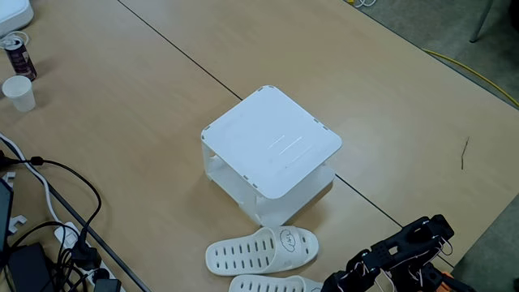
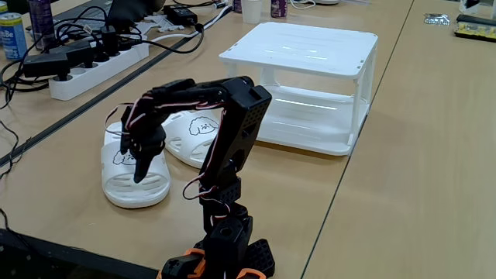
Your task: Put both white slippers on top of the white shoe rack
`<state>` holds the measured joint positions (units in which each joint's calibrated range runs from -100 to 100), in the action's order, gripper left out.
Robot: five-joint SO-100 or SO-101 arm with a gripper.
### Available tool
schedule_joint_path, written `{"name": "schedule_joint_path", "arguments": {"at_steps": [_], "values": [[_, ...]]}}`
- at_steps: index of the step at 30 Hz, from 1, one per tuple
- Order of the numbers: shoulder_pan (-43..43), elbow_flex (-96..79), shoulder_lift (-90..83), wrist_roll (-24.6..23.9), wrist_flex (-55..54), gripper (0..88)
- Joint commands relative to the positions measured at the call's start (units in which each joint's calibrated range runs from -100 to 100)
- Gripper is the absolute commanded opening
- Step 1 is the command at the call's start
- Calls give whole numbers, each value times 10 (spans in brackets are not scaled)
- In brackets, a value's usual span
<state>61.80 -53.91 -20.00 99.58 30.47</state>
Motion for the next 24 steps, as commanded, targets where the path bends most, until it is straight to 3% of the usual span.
{"name": "schedule_joint_path", "arguments": {"at_steps": [1, 14, 20, 24], "values": [[0, -27, -5, 4, -79, 263], [-23, -192, -3, 4, -375, 263], [-49, -222, -7, 4, -445, 262], [-61, -224, -10, 4, -449, 172]]}}
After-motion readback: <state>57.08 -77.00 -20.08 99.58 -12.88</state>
